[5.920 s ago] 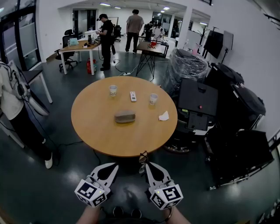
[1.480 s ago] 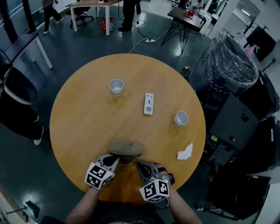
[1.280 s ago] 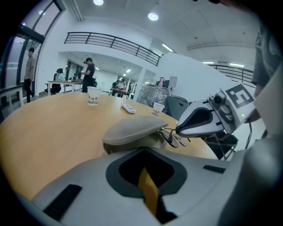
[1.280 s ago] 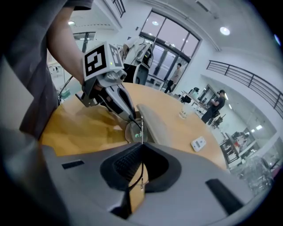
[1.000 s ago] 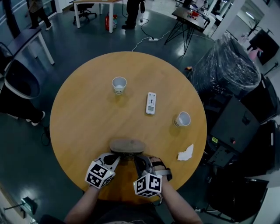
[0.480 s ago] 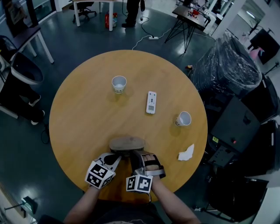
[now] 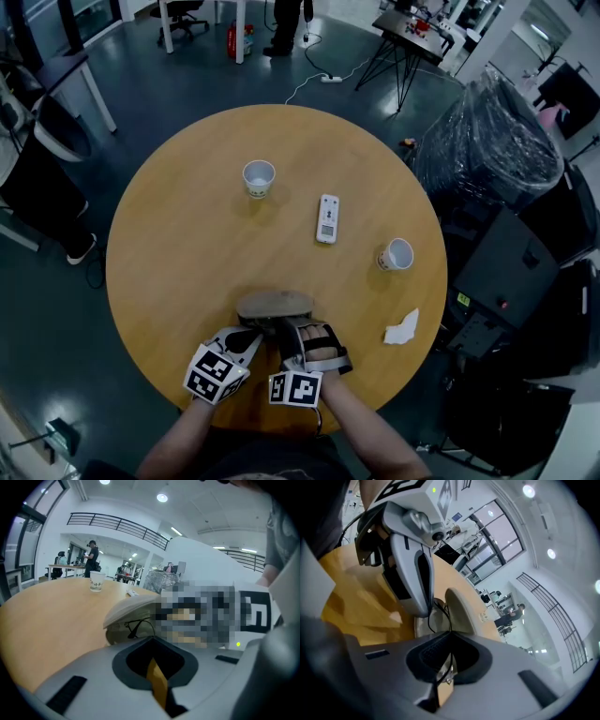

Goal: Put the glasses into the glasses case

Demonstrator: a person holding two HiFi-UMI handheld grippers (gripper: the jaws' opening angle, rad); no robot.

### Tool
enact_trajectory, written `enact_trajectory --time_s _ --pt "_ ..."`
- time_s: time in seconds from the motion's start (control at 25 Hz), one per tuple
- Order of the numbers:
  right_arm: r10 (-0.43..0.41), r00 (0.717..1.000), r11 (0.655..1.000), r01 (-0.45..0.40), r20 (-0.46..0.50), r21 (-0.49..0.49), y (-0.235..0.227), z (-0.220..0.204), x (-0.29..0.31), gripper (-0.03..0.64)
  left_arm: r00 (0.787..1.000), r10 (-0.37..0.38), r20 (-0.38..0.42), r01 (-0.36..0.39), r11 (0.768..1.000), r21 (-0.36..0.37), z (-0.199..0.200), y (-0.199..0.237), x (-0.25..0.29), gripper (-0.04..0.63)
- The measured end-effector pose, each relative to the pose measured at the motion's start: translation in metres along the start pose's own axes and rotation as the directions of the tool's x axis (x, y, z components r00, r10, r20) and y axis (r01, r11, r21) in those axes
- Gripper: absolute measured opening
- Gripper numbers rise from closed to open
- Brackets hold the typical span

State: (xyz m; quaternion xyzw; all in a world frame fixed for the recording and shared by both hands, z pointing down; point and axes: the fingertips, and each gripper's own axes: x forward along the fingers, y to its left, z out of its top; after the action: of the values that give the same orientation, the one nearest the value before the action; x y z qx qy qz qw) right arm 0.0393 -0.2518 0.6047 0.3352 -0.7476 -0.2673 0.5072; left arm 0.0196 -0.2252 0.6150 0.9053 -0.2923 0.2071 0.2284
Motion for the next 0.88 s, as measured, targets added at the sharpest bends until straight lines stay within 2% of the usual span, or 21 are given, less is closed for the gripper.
enact_trajectory --time_s 0.2,0.4,0.64,0.88 --pt "0.006 1.000 1.000 -0.006 -0.021 0.004 0.001 -0.003 0.003 -0.009 1.000 -0.002 -0.005 0.002 1.000 -0.009 -0.001 0.000 -0.002 0.006" --pt "0.016 1.000 0.998 -0.017 0.008 0.066 0.001 0.003 0.005 -0.004 1.000 -0.007 0.003 0.007 1.000 -0.006 -0.001 0.000 -0.001 0.006" --pt "0.086 0.995 0.992 -0.089 0.044 0.084 0.010 0.008 0.004 0.052 1.000 -0.007 0.002 0.007 1.000 -0.015 -0.001 0.001 -0.002 0.006" --pt "0.098 0.993 0.990 -0.103 0.058 0.097 0.010 0.010 0.003 0.066 1.000 -0.008 0.005 0.008 1.000 -0.017 -0.001 0.002 -0.002 0.006"
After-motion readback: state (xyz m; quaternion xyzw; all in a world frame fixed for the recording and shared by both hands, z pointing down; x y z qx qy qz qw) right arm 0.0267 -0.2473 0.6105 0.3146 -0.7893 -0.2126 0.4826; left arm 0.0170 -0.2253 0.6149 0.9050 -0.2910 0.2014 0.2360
